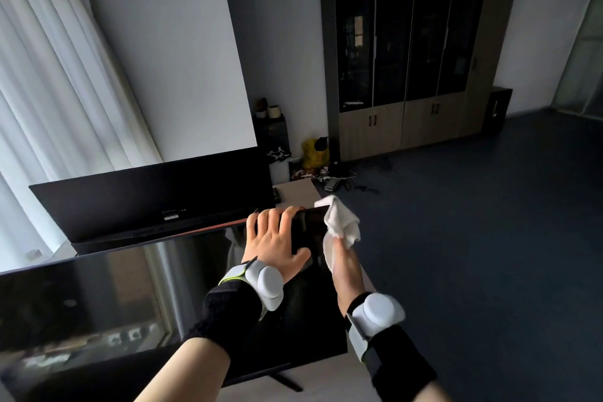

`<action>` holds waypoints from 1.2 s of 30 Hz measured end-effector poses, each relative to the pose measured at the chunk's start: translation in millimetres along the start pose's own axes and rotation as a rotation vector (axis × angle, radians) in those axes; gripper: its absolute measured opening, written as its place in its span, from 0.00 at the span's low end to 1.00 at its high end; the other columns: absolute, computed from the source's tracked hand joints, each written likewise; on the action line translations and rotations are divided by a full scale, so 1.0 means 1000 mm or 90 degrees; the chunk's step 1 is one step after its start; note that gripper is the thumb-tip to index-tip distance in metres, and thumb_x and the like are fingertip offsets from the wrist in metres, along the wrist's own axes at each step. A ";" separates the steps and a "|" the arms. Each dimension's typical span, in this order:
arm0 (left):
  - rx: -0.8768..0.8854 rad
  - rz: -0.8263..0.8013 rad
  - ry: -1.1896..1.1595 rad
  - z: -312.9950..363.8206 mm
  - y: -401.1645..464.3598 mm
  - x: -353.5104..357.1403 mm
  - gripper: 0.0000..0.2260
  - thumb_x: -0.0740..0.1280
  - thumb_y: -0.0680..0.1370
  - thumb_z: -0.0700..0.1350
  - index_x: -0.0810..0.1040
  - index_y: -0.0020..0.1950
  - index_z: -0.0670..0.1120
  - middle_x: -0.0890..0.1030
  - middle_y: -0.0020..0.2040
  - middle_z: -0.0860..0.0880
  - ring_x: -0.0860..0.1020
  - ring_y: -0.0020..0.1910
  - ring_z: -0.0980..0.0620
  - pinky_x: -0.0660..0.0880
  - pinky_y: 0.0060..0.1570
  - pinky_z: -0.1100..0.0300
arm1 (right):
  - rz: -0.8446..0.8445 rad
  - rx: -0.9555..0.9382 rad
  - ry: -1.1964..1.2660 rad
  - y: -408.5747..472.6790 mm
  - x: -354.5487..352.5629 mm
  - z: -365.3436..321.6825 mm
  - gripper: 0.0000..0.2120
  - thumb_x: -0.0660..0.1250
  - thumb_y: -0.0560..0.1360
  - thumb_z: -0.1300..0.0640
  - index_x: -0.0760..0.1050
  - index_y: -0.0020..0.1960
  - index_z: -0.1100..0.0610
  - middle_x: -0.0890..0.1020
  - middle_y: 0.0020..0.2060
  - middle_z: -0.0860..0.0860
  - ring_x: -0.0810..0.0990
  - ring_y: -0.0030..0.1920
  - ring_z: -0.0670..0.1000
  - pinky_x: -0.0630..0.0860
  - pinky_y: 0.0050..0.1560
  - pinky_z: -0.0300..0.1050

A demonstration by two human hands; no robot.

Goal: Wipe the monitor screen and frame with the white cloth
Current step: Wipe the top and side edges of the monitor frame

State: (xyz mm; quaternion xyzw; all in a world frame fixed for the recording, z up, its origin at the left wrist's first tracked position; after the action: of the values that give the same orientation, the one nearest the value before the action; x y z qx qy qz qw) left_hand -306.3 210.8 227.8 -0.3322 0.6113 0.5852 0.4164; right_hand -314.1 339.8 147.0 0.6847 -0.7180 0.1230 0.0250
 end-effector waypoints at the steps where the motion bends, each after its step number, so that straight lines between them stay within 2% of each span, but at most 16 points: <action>1: 0.000 0.001 0.001 0.001 0.001 0.000 0.32 0.56 0.67 0.59 0.56 0.71 0.53 0.65 0.62 0.52 0.60 0.67 0.47 0.43 0.71 0.51 | 0.011 0.037 0.015 -0.001 -0.006 0.018 0.25 0.52 0.80 0.43 0.61 0.73 0.54 0.70 0.65 0.48 0.66 0.66 0.46 0.59 0.62 0.42; 4: 0.000 0.005 0.000 0.001 -0.001 -0.001 0.32 0.57 0.67 0.59 0.56 0.70 0.53 0.65 0.61 0.52 0.60 0.67 0.47 0.42 0.70 0.52 | 0.048 0.192 -0.073 -0.012 -0.029 0.086 0.26 0.52 0.81 0.46 0.63 0.72 0.62 0.68 0.71 0.60 0.66 0.71 0.59 0.61 0.71 0.51; 7: 0.008 0.009 0.008 0.001 -0.003 0.000 0.32 0.57 0.67 0.59 0.55 0.70 0.53 0.65 0.61 0.52 0.61 0.66 0.48 0.42 0.70 0.52 | 0.094 0.272 -0.130 -0.021 -0.046 0.120 0.25 0.50 0.82 0.49 0.64 0.71 0.66 0.66 0.71 0.63 0.66 0.71 0.60 0.60 0.69 0.47; 10: 0.005 0.014 0.005 -0.001 -0.001 -0.001 0.32 0.56 0.67 0.59 0.55 0.70 0.54 0.66 0.61 0.52 0.60 0.66 0.48 0.41 0.69 0.53 | 0.112 0.251 -0.148 -0.010 -0.040 0.093 0.26 0.48 0.82 0.48 0.65 0.70 0.66 0.68 0.70 0.63 0.67 0.70 0.61 0.60 0.68 0.48; 12: 0.003 0.018 0.000 -0.002 -0.001 0.000 0.32 0.56 0.67 0.59 0.55 0.70 0.53 0.65 0.62 0.52 0.60 0.66 0.48 0.41 0.70 0.52 | 0.094 0.187 -0.118 0.001 -0.023 0.054 0.26 0.48 0.82 0.46 0.66 0.69 0.64 0.72 0.66 0.60 0.70 0.67 0.60 0.64 0.67 0.51; 15: 0.007 0.025 0.010 -0.004 -0.002 0.002 0.33 0.56 0.67 0.59 0.57 0.71 0.52 0.66 0.61 0.52 0.61 0.65 0.47 0.43 0.70 0.51 | 0.107 -0.022 -0.036 0.008 0.002 -0.018 0.18 0.53 0.81 0.49 0.73 0.60 0.60 0.76 0.49 0.52 0.75 0.52 0.54 0.67 0.51 0.44; 16: 0.014 0.029 0.012 -0.004 0.000 0.004 0.33 0.56 0.66 0.59 0.58 0.70 0.52 0.66 0.61 0.51 0.62 0.65 0.47 0.44 0.70 0.51 | 0.110 -0.093 -0.046 0.007 0.010 -0.037 0.16 0.54 0.81 0.51 0.74 0.57 0.61 0.78 0.47 0.52 0.76 0.50 0.54 0.67 0.49 0.44; 18: 0.004 0.040 -0.014 -0.008 0.000 0.004 0.30 0.56 0.67 0.59 0.62 0.68 0.51 0.68 0.59 0.50 0.64 0.63 0.46 0.44 0.69 0.52 | 0.071 -0.234 -0.147 -0.003 0.031 -0.062 0.17 0.54 0.81 0.50 0.73 0.60 0.61 0.79 0.54 0.54 0.76 0.58 0.53 0.70 0.56 0.47; 20: 0.031 0.065 -0.012 -0.001 0.000 0.000 0.24 0.56 0.70 0.59 0.67 0.63 0.51 0.70 0.56 0.50 0.64 0.60 0.46 0.47 0.67 0.54 | 0.059 -0.395 -0.356 -0.014 0.047 -0.066 0.20 0.55 0.81 0.52 0.67 0.69 0.60 0.71 0.68 0.57 0.63 0.73 0.53 0.65 0.70 0.50; 22: 0.072 0.119 0.001 0.015 0.000 -0.006 0.19 0.56 0.71 0.58 0.69 0.59 0.51 0.68 0.53 0.51 0.65 0.55 0.47 0.52 0.64 0.54 | 0.082 -0.503 -0.498 -0.023 0.047 -0.056 0.21 0.57 0.81 0.56 0.63 0.73 0.60 0.64 0.73 0.59 0.51 0.77 0.53 0.60 0.73 0.52; 24: 0.095 0.115 -0.026 0.016 -0.001 -0.008 0.19 0.55 0.73 0.56 0.68 0.60 0.50 0.67 0.54 0.50 0.66 0.55 0.46 0.54 0.64 0.53 | 0.089 -0.509 -0.507 -0.024 0.049 -0.048 0.22 0.56 0.81 0.57 0.62 0.73 0.61 0.62 0.74 0.61 0.48 0.77 0.53 0.58 0.74 0.53; 27: 0.065 0.056 -0.095 -0.004 -0.003 -0.006 0.20 0.54 0.72 0.56 0.66 0.61 0.50 0.70 0.55 0.49 0.65 0.56 0.48 0.53 0.64 0.55 | 0.080 -0.535 -0.517 -0.025 0.064 -0.055 0.21 0.58 0.80 0.58 0.64 0.72 0.64 0.65 0.72 0.64 0.53 0.76 0.58 0.60 0.73 0.57; 29: 0.063 0.043 -0.133 -0.005 0.001 -0.014 0.18 0.55 0.71 0.55 0.67 0.58 0.51 0.72 0.53 0.51 0.67 0.53 0.50 0.58 0.62 0.56 | 0.093 -0.534 -0.536 -0.023 0.061 -0.061 0.21 0.59 0.80 0.60 0.65 0.71 0.66 0.67 0.70 0.65 0.56 0.76 0.60 0.61 0.72 0.57; 32: 0.065 0.021 -0.178 -0.014 0.002 -0.027 0.15 0.60 0.70 0.51 0.67 0.56 0.52 0.73 0.48 0.52 0.72 0.51 0.50 0.67 0.60 0.52 | 0.078 -0.500 -0.546 -0.028 0.067 -0.063 0.22 0.57 0.80 0.60 0.63 0.72 0.66 0.64 0.72 0.65 0.55 0.76 0.58 0.58 0.72 0.51; 34: 0.038 0.029 -0.170 -0.032 -0.008 -0.033 0.20 0.62 0.70 0.50 0.68 0.62 0.50 0.77 0.54 0.49 0.73 0.57 0.48 0.61 0.68 0.48 | 0.078 -0.504 -0.544 -0.037 0.078 -0.063 0.22 0.57 0.80 0.58 0.64 0.71 0.67 0.66 0.71 0.64 0.57 0.76 0.58 0.60 0.71 0.53; 36: -0.002 0.062 -0.155 -0.061 -0.023 -0.045 0.22 0.64 0.70 0.49 0.72 0.64 0.49 0.77 0.58 0.49 0.71 0.62 0.48 0.53 0.72 0.47 | 0.073 -0.530 -0.542 -0.050 0.095 -0.063 0.19 0.60 0.79 0.61 0.68 0.68 0.67 0.71 0.67 0.64 0.63 0.73 0.61 0.66 0.68 0.59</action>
State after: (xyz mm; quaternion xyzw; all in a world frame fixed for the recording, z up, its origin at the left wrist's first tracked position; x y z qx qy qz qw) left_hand -273.2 144.1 256.4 -0.2295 0.5710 0.6414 0.4581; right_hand -279.3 259.0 234.7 0.5663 -0.6886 -0.4529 -0.0054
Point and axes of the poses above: each hand's wrist, its own y-axis towards the middle knuckle, its own x-axis out of the palm, z = x × y, the point moved 8 cm from there along y, towards the middle knuckle
